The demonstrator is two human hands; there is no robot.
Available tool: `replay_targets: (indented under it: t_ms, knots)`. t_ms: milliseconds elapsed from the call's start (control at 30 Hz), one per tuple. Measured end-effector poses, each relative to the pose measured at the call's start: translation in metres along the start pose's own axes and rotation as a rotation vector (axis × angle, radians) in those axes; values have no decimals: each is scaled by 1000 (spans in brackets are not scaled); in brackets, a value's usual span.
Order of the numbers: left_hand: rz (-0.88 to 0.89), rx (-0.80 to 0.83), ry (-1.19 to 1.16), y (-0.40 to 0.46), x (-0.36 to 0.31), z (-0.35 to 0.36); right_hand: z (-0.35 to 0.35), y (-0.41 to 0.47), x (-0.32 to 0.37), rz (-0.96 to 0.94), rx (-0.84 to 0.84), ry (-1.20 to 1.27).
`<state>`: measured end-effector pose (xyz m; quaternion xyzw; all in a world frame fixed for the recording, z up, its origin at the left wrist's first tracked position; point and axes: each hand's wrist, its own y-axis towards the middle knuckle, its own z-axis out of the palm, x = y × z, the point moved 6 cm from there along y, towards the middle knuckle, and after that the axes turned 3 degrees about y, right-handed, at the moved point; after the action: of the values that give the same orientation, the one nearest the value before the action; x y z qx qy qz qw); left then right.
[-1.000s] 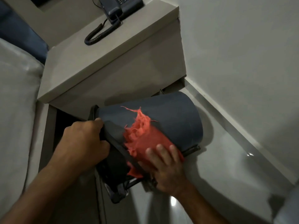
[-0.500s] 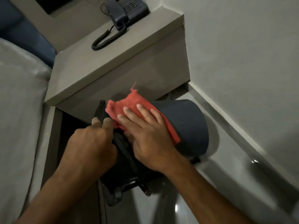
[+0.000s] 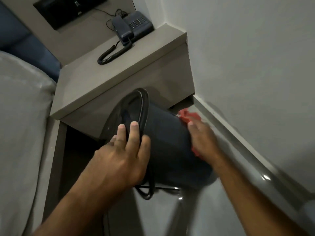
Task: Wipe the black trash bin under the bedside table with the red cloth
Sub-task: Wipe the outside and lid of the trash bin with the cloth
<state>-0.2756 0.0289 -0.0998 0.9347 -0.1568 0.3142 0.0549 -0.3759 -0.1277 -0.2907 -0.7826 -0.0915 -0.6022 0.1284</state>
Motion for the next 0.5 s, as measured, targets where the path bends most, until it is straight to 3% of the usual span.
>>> replay_targets:
  t_ms: [100, 200, 333, 500]
  knots:
    - [131, -54, 3, -1, -14, -3, 52, -30, 39, -158, 77, 431]
    - [190, -82, 14, -4, -24, -1, 76, -47, 37, -98, 93, 682]
    - [198, -160, -20, -6, -26, 1, 81, -59, 3, 62, 168, 846]
    - [249, -309, -71, -17, -35, 4, 79, -57, -11, 86, 74, 866]
